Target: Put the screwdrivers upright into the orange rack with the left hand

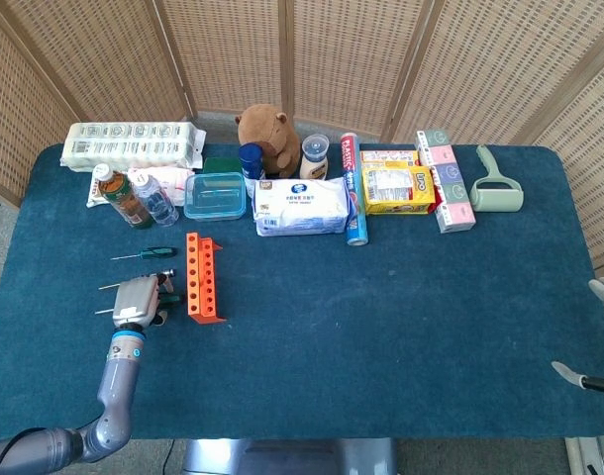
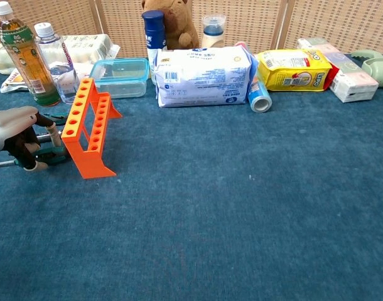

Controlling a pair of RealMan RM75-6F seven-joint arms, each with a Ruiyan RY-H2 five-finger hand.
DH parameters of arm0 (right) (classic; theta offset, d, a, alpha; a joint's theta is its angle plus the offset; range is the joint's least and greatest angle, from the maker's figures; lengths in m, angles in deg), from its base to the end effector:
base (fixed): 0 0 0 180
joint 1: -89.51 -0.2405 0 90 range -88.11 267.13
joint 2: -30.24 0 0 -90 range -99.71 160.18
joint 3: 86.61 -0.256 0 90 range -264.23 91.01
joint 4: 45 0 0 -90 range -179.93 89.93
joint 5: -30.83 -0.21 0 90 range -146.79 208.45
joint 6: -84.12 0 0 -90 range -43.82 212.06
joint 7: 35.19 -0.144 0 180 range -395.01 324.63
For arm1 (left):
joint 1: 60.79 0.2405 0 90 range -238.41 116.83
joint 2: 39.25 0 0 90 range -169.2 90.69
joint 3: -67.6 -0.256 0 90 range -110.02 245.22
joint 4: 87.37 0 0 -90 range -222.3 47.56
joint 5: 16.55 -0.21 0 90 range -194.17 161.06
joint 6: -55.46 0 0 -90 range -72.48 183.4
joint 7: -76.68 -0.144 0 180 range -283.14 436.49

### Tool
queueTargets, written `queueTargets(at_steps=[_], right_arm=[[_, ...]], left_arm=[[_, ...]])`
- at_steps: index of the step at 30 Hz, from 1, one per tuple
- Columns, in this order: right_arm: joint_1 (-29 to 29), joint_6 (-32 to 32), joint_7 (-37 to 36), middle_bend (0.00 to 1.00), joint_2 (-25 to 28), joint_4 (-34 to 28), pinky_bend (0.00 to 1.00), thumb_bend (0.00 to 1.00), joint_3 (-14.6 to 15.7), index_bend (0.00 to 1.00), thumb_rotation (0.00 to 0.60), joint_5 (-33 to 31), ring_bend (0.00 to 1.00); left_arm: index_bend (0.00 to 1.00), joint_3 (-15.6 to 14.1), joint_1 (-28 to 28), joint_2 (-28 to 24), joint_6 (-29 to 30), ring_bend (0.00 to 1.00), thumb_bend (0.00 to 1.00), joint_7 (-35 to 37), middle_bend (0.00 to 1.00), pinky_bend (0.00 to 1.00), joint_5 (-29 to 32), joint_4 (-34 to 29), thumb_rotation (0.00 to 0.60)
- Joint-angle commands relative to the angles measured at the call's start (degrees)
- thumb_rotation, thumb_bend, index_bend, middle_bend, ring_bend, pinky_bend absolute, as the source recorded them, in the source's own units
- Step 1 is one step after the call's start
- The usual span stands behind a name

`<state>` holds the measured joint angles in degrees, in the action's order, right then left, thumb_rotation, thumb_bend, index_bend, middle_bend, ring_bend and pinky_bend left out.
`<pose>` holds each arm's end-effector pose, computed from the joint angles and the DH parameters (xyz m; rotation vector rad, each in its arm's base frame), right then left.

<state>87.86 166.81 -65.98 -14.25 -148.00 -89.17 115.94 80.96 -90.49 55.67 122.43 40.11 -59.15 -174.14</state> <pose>-0.3032 -0.1610 0.2417 1.1849 -1.2513 1.1182 -0.2284 0.3000 -0.0229 -1.4396 -1.2022 -0.6072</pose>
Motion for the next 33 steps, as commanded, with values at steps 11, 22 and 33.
queueTargets(at_steps=[11,22,33], right_arm=[[-0.04,-0.13,-2.22,0.02,0.54,0.26,0.00,0.00,0.39,0.02,0.600,1.43,0.00],[-0.14,0.11,-1.54,0.02,0.17,0.08,0.00,0.00,0.52,0.02,0.600,2.22,0.00],[-0.89,-0.65,1.40,0.02,-1.07,-0.38,0.00,0.00,0.39,0.02,0.600,2.11,0.00]], left_arm=[[0.47,-0.76,-0.59,0.94,1.49,1.00,0.38,-0.04,1.00,1.00,-0.46,0.43,0.600],[0.47,-0.30,2.11,-5.30,4.83,1.00,0.38,5.73,1.00,1.00,-5.31,-9.16,0.600],[0.49,-0.23,6.54,-16.09,7.30,1.00,0.38,14.56,1.00,1.00,-12.02,-23.14,0.600]])
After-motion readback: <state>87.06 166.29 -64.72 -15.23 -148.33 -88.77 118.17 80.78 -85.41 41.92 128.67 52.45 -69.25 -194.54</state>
